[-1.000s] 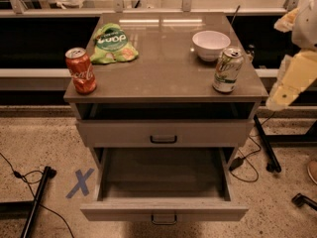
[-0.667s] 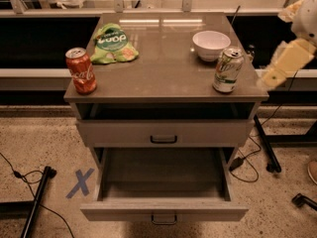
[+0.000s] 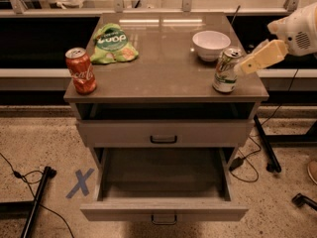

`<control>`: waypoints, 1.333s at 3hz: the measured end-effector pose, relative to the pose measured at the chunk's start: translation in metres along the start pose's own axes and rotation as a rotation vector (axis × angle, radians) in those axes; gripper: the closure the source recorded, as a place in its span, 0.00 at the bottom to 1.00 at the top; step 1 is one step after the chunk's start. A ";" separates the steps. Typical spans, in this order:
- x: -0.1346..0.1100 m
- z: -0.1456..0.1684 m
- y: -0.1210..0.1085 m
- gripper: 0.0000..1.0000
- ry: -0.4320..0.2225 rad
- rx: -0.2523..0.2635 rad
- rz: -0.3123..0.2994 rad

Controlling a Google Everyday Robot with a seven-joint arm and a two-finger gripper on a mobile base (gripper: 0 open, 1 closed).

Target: Place 7up can into middle drawer

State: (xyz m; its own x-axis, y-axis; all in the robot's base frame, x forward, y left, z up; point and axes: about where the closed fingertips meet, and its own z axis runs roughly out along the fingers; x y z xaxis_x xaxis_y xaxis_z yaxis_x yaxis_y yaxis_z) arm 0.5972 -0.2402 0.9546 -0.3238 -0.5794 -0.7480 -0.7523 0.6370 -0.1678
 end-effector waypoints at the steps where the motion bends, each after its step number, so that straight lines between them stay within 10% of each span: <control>1: 0.002 0.026 -0.001 0.00 -0.055 -0.049 0.096; 3: 0.000 0.060 0.006 0.00 -0.103 -0.106 0.143; 4: 0.002 0.070 0.008 0.18 -0.149 -0.102 0.113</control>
Offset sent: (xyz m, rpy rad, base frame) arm 0.0337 0.0333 -0.0449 0.2356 0.1087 -0.0128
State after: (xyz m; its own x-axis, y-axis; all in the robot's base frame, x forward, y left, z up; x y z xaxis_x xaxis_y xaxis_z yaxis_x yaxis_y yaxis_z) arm 0.6305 -0.2006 0.9072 -0.3265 -0.4211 -0.8462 -0.7731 0.6341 -0.0173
